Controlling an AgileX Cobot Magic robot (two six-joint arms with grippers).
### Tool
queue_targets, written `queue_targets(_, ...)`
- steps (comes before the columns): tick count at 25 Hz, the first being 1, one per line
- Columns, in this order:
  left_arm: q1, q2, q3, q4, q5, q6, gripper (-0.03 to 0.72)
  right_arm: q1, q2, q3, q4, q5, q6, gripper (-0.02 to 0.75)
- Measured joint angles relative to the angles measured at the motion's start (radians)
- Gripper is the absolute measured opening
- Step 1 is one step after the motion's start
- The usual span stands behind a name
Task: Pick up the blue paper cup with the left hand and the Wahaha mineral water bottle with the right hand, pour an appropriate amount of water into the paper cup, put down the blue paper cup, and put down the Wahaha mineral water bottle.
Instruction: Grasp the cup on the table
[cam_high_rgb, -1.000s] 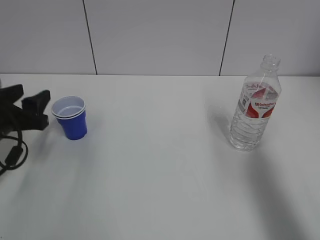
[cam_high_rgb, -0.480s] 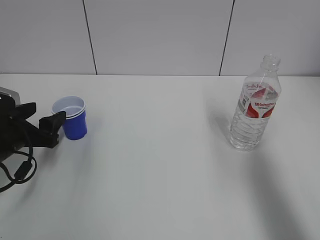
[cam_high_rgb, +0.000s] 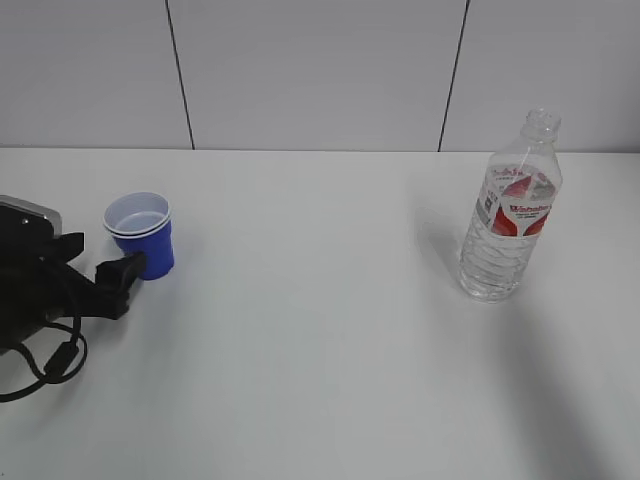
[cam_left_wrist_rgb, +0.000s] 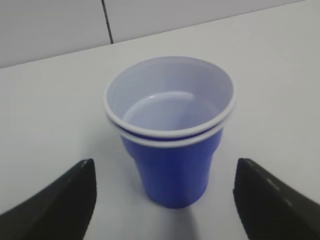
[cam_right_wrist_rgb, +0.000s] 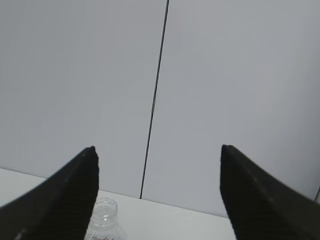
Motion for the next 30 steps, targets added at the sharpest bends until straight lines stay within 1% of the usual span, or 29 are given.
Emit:
queue_targets(4,0.0,0.055,-0.054,0.039,-0.001,0.0,0.652,0.0,0.0,0.0,0.0,0.0,0.0,0.568)
queue_targets(7,0.0,0.091,-0.079,0.039,-0.002,0.0,0.65,0.0,0.0,0.0,0.0,0.0,0.0,0.568)
queue_targets(12,0.0,0.131,-0.108,0.036,-0.002,-0.068,0.646,0.0,0.0,0.0,0.0,0.0,0.0,0.568)
queue_targets(21,0.0,0.196,-0.179,0.049,-0.002,-0.12,0.641,0.0,0.0,0.0,0.0,0.0,0.0,0.568)
queue_targets(30,0.0,0.205,-0.22,0.055,-0.002,-0.14,0.638,0.0,0.0,0.0,0.0,-0.001,0.0,0.568)
